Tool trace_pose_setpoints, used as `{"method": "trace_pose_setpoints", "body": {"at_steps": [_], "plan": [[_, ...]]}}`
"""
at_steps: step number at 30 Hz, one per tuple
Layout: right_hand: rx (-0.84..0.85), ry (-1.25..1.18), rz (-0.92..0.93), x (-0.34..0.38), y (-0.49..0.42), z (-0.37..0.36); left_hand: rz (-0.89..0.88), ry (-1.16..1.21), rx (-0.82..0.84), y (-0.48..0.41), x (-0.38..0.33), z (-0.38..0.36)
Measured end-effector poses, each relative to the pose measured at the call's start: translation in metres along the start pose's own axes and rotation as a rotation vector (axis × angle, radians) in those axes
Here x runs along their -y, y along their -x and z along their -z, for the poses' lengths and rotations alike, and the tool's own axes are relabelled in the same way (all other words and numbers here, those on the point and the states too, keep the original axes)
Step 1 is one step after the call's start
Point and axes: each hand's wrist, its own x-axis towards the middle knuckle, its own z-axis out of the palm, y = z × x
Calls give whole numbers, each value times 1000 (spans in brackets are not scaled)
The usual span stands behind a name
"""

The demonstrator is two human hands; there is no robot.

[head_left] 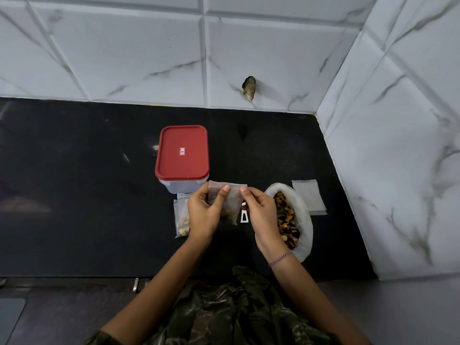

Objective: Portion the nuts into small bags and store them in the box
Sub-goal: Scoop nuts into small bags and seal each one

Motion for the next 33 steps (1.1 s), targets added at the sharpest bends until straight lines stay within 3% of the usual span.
{"method": "trace_pose_setpoints", "body": {"at_steps": [5, 9, 12, 16, 21, 27, 30, 33], "plan": [[-128, 204, 145, -13, 1, -12, -2, -184, -162, 1, 13, 5], [102, 114, -26, -33, 4, -20, 47, -282, -266, 3, 26, 20], [211, 246, -17, -50, 7, -20, 70, -348, -258, 9, 39, 37], [221, 286, -25, -61, 13, -29, 52, -401, -210, 15, 55, 58], [266, 398, -53, -80, 3, -47, 125, -471, -265, 9, 69, 76], [203, 413, -95, -85, -13, -59, 191, -671, -276, -1, 75, 91], [150, 421, -70, -89, -15, -60, 74, -752, -303, 2, 72, 95], [128, 465, -3, -91, -13, -61, -128, -924, -167, 14, 72, 96]]}}
